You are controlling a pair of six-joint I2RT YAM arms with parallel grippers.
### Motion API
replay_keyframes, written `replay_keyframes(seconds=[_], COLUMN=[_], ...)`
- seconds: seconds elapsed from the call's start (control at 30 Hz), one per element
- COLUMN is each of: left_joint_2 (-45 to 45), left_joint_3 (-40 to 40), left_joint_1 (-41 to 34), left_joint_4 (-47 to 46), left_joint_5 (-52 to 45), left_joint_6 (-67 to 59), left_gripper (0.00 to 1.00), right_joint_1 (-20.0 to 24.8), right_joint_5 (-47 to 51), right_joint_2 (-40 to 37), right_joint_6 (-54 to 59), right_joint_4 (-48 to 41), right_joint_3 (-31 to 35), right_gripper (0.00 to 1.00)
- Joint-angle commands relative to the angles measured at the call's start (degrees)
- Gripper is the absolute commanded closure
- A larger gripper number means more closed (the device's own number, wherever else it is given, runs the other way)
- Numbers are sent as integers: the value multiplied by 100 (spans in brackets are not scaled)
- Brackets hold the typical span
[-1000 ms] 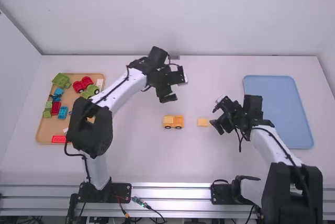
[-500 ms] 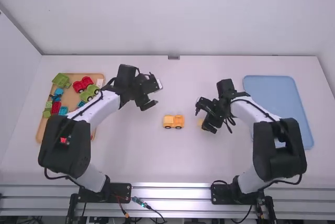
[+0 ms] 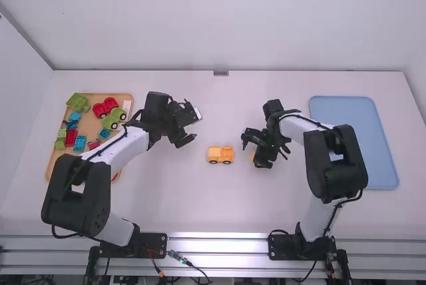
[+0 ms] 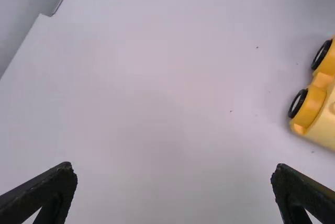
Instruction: Assemble lego blocks to make yellow taxi
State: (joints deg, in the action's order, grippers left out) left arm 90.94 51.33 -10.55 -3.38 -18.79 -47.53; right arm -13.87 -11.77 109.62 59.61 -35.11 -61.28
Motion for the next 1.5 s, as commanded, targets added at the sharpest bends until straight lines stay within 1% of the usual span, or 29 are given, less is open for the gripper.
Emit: replay_keyframes(seconds=[0.0,0.27,0.37,0.47,0.7,0.77,0.83,0.9,0.97,1.03,1.07,1.13,1.17,1.27,1.43,1.47], left_joint_2=[-149,-149,-149,-149,-149,-149,-149,-149,-149,-149,-149,-149,-149,-149,-149,-149], left_joint_3=[-35,-37,-37,-37,-37,-37,-37,-37,-37,-37,-37,-37,-37,-37,-37,-37], left_joint_1=[28,63,72,85,125,111,125,114,114,125,120,116,122,122,114,116], left_joint_4=[-22,-28,-66,-76,-87,-87,-81,-76,-68,-63,-63,-63,-61,-61,-13,20], left_joint_5=[24,35,46,26,28,28,24,26,24,24,24,24,22,24,26,26], left_joint_6=[34,34,32,32,34,32,36,34,36,32,36,34,36,36,36,36], left_gripper=[1,1,1,1,1,1,1,1,1,1,1,1,1,1,1,1], right_joint_1=[-160,-444,-455,-450,-450,-452,-452,-450,-450,-450,-452,-450,-452,-450,-450,-452], right_joint_5=[76,199,437,568,546,566,570,562,549,551,566,564,570,564,568,586], right_joint_2=[72,72,72,72,72,72,72,72,72,72,72,72,72,72,72,72], right_joint_6=[22,13,-385,-540,-573,-640,-682,-691,-710,-881,-990,-1224,-1451,-2057,-3738,-4291], right_joint_4=[-22,26,118,146,208,341,402,476,466,496,520,599,686,914,1255,1370], right_joint_3=[-42,24,24,24,92,177,229,297,317,319,319,317,317,317,308,308], right_gripper=[11,32,37,38,41,46,47,54,56,67,74,82,91,92,91,98])
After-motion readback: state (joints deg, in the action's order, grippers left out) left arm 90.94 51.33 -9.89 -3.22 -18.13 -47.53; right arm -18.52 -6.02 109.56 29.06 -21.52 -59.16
